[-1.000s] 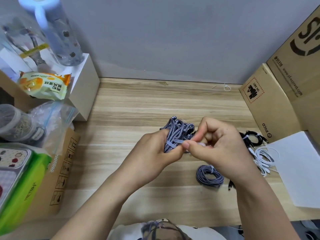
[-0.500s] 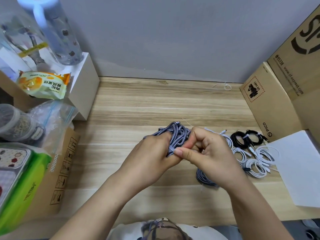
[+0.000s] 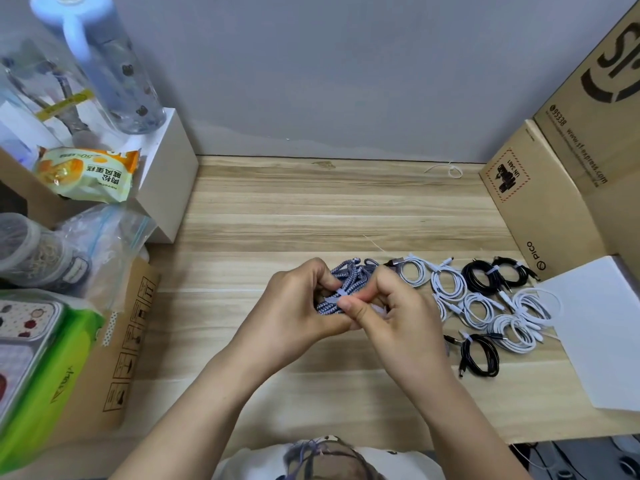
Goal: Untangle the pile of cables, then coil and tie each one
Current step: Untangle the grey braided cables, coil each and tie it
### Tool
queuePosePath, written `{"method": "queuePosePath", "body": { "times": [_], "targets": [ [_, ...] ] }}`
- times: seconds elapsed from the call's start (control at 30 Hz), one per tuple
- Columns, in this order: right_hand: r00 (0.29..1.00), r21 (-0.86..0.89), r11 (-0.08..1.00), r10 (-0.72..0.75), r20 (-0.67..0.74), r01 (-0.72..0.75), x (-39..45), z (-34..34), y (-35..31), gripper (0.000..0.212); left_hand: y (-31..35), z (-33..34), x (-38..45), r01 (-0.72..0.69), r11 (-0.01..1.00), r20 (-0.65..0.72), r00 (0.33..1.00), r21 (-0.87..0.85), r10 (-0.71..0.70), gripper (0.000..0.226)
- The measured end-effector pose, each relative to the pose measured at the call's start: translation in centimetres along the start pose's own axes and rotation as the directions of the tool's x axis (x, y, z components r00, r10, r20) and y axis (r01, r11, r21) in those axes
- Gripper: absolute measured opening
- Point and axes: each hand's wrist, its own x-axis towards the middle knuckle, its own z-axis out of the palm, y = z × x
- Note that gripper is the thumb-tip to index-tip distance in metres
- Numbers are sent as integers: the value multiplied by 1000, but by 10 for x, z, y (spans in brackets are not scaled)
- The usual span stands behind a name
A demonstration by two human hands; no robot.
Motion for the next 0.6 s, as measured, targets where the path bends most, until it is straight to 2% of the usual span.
{"method": "queuePosePath", "body": {
  "times": [0.1, 0.2, 0.3, 0.4, 0.47, 0.53, 0.6],
  "targets": [
    [972, -330, 919, -235, -18, 216, 0, -1, 7, 24, -6, 0, 1, 48, 999, 64, 997, 19, -49, 40],
    [932, -414, 839, -357, 69, 352, -2, 0, 11, 18, -10, -1, 0, 38, 995, 96, 994, 93, -47, 42],
    [946, -298, 899, -289, 148, 321, -1, 1, 16, 17, -15, 0, -2, 15, 979, 135, 990, 201, -43, 43],
    [960, -91, 970, -203, 190, 223, 1, 1, 17, 20, -18, 1, -3, -5, 979, 143, 989, 204, -25, 42],
    [957, 55, 973, -231, 176, 224, -1, 2, 7, 16, -15, 8, -5, -41, 980, 153, 988, 194, 12, 32],
    [935, 160, 938, -330, 129, 308, -6, 3, -9, 7, -8, 20, -9, -102, 990, 225, 971, 97, 78, 17],
    [919, 214, 908, -384, 85, 360, -10, 6, -21, 4, -9, 31, -12, -146, 989, 273, 952, 8, 138, 23]
  ]
}}
